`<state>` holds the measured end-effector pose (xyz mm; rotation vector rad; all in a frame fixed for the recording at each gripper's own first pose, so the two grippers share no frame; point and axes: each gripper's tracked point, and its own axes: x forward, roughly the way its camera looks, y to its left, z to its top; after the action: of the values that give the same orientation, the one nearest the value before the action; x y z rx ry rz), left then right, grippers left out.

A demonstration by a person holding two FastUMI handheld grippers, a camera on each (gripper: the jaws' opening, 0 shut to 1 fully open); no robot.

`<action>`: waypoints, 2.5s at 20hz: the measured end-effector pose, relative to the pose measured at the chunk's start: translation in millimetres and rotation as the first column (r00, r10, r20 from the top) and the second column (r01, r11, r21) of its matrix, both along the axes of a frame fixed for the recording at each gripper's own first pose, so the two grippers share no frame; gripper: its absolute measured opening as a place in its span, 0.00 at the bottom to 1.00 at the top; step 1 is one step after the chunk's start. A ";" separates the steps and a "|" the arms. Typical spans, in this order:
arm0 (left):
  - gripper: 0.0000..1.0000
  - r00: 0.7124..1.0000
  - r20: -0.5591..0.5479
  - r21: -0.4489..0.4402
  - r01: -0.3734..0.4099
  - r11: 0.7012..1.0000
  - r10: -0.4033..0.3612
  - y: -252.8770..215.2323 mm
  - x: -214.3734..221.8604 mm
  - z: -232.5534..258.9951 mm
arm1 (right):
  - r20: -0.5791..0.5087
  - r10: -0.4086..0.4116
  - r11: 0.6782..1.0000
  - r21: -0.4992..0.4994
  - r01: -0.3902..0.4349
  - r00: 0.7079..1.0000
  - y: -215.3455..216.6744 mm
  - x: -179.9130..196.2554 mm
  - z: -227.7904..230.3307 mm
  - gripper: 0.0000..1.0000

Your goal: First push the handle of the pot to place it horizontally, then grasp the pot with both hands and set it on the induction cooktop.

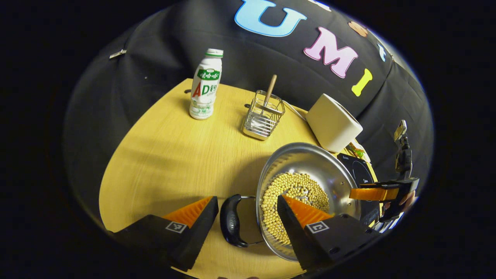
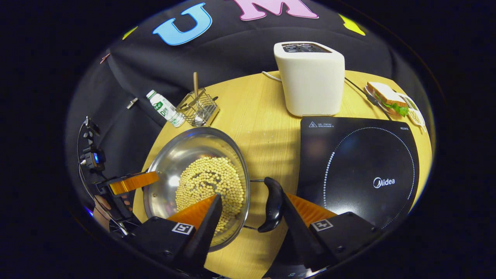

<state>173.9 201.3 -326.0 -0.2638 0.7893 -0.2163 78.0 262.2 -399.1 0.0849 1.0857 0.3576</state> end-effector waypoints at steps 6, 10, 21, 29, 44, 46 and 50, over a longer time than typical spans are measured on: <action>0.86 0.997 -0.079 0.034 0.017 0.999 -0.015 8.8 -7.5 -26.2 | -0.046 0.058 0.996 -0.059 -0.060 0.997 16.1 -15.2 -29.9 0.70; 0.65 0.995 -0.099 -0.009 -0.005 1.000 0.004 13.5 -7.5 -32.9 | -0.104 -0.027 0.999 -0.043 0.023 0.994 17.2 -16.1 -37.3 0.68; 0.60 0.986 -0.137 0.002 -0.097 0.995 0.096 15.0 -11.8 -37.2 | -0.100 -0.103 0.994 -0.041 0.100 0.990 18.3 -9.3 -39.2 0.55; 0.58 0.981 -0.137 0.017 -0.138 0.990 0.139 17.8 -42.0 -32.0 | -0.062 -0.029 0.998 -0.052 0.025 0.998 25.4 -25.6 -24.7 0.51; 0.58 0.997 -0.073 0.054 -0.028 0.998 0.032 -84.3 -37.1 34.3 | -0.005 -0.138 0.990 -0.011 0.138 0.990 -74.0 -28.1 52.0 0.51; 0.58 0.997 -0.078 0.054 0.003 0.999 0.002 -109.8 -33.2 37.2 | -0.001 -0.169 0.985 -0.012 0.169 0.986 -97.3 -26.4 56.6 0.51; 0.58 0.995 -0.080 0.061 0.063 0.996 -0.058 -160.5 -19.3 43.0 | 0.000 -0.234 0.972 -0.012 0.234 0.972 -146.2 -21.7 66.5 0.51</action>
<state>154.6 40.7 -283.0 -0.1900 0.8814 -0.2388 56.3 115.9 -332.6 0.2012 1.0657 0.1385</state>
